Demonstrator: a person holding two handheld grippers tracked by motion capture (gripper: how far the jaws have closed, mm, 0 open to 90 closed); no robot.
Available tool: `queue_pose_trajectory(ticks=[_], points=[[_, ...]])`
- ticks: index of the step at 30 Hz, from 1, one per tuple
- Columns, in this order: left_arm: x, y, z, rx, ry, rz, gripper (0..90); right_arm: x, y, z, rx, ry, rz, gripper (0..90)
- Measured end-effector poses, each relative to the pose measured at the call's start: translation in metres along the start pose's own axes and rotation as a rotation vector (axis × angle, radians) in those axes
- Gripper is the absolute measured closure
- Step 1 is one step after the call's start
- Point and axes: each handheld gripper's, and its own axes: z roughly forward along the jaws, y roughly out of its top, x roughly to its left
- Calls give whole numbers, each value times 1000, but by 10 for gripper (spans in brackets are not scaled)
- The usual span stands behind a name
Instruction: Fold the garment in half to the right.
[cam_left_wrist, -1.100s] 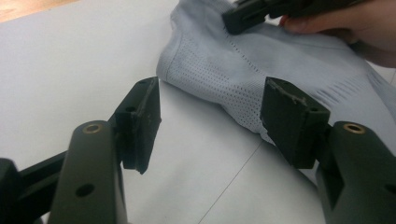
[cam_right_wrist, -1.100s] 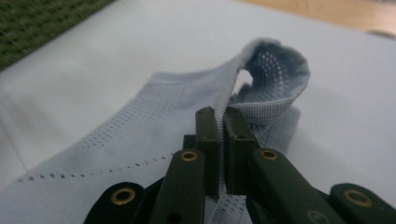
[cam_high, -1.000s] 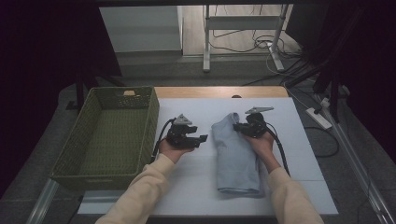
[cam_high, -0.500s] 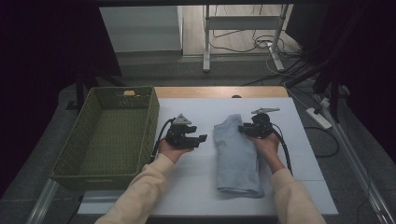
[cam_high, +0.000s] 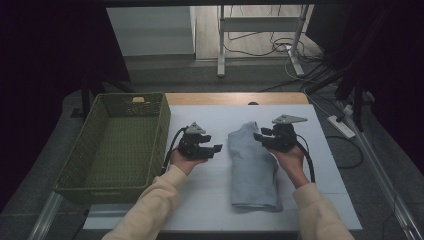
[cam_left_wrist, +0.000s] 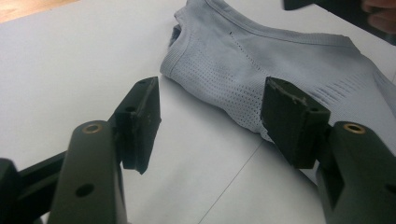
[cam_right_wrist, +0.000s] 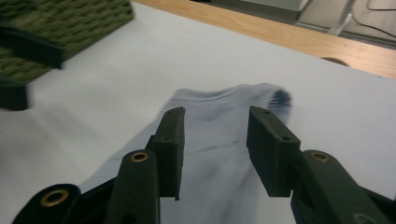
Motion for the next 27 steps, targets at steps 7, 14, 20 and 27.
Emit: queue_pose_trajectory(ticks=[7,14,20,27], points=[[-1,0,0,-4,-1,1,382,36,-6,-19,14,103,-51,745],[-2,1,0,-4,-1,4,383,63,-14,-14,65,166,-119,889],[-1,0,-1,-4,-2,2,383,69,-28,-2,140,164,-146,890],[-1,0,0,0,-1,3,381,73,-47,-2,204,156,-168,891]])
